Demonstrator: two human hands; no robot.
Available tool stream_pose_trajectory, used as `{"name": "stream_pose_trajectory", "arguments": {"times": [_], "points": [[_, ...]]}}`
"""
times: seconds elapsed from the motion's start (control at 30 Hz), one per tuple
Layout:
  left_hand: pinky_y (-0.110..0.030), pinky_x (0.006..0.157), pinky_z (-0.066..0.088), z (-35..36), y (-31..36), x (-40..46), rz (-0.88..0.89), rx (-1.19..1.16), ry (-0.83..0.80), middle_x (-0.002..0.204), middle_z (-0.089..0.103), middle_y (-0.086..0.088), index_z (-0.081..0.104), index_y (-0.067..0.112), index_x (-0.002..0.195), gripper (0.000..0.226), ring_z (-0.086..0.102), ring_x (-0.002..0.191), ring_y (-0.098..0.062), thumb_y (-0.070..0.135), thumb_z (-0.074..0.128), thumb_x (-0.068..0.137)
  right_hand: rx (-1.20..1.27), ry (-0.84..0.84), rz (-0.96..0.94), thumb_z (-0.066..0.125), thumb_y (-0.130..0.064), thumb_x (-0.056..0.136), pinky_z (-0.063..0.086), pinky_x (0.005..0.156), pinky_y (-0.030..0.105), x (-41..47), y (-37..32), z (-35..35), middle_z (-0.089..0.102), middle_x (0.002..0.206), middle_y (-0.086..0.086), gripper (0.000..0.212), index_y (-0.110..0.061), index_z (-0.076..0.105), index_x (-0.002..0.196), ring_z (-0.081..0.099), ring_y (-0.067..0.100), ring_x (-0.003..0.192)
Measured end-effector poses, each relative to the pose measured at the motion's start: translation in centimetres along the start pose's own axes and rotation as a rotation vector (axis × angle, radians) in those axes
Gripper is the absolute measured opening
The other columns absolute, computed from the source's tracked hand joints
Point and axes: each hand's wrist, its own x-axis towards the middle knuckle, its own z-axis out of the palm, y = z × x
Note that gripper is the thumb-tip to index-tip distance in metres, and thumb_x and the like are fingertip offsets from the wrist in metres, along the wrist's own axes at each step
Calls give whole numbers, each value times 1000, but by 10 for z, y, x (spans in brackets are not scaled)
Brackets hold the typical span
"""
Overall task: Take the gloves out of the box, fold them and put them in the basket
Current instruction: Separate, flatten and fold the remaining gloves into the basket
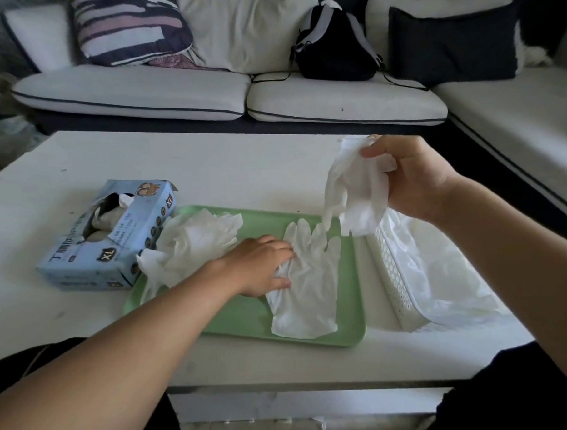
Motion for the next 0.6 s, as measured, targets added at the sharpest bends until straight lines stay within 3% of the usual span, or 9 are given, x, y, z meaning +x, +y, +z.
{"name": "stream_pose_trajectory", "arguments": {"times": [0.13, 0.2, 0.27, 0.37, 0.47, 0.5, 0.6], "points": [[-39, 99, 45, -10, 1, 3, -83, 15, 11, 126, 59, 6, 57, 23, 130, 59, 51, 123, -22, 57, 70, 84, 14, 32, -15, 51, -7, 88, 49, 86, 37, 0, -2, 0, 65, 81, 6, 20, -14, 62, 73, 64, 24, 83], [-38, 99, 45, -13, 1, 1, -131, 9, -42, 125, 57, 4, 55, 24, 134, 64, 49, 123, -21, 58, 71, 82, -20, 22, -27, 58, -7, 84, 51, 80, 36, 1, -2, 2, 63, 89, 12, 5, -10, 56, 81, 63, 27, 85], [-37, 103, 44, -15, 1, 2, -148, -49, -31, 127, 54, 4, 54, 25, 133, 64, 46, 127, -20, 53, 73, 79, -69, -20, -14, 63, -7, 84, 52, 75, 35, 1, 0, 4, 61, 96, 19, 12, -6, 54, 93, 62, 32, 88], [-34, 113, 39, -36, 4, -4, -141, -468, 45, 147, 45, 6, 44, 26, 144, 84, 38, 142, -16, 39, 77, 68, -115, -104, 16, 60, -3, 92, 55, 61, 27, -3, 3, 14, 66, 83, 10, 11, -8, 56, 83, 65, 23, 73], [-28, 110, 42, -76, 12, -22, 148, -1215, -27, 151, 50, -2, 39, 25, 150, 90, 43, 143, -13, 18, 74, 68, -116, -156, 37, 60, -4, 94, 56, 65, 27, -5, 8, 21, 66, 86, 10, 5, -7, 57, 91, 66, 21, 75], [-28, 108, 45, -86, 16, -28, 202, -1355, -8, 145, 56, -8, 43, 21, 148, 85, 49, 139, -17, 13, 75, 70, -109, -167, 38, 61, -5, 93, 57, 67, 27, -5, 10, 22, 67, 88, 11, 4, -6, 57, 95, 66, 21, 77], [-28, 95, 51, -94, 23, -30, 54, -1361, 279, 119, 72, -11, 64, 9, 126, 60, 68, 112, -19, 14, 89, 72, -119, -207, 73, 65, -9, 90, 57, 73, 32, -5, 13, 28, 65, 94, 14, 16, -4, 57, 104, 66, 25, 83]]}}
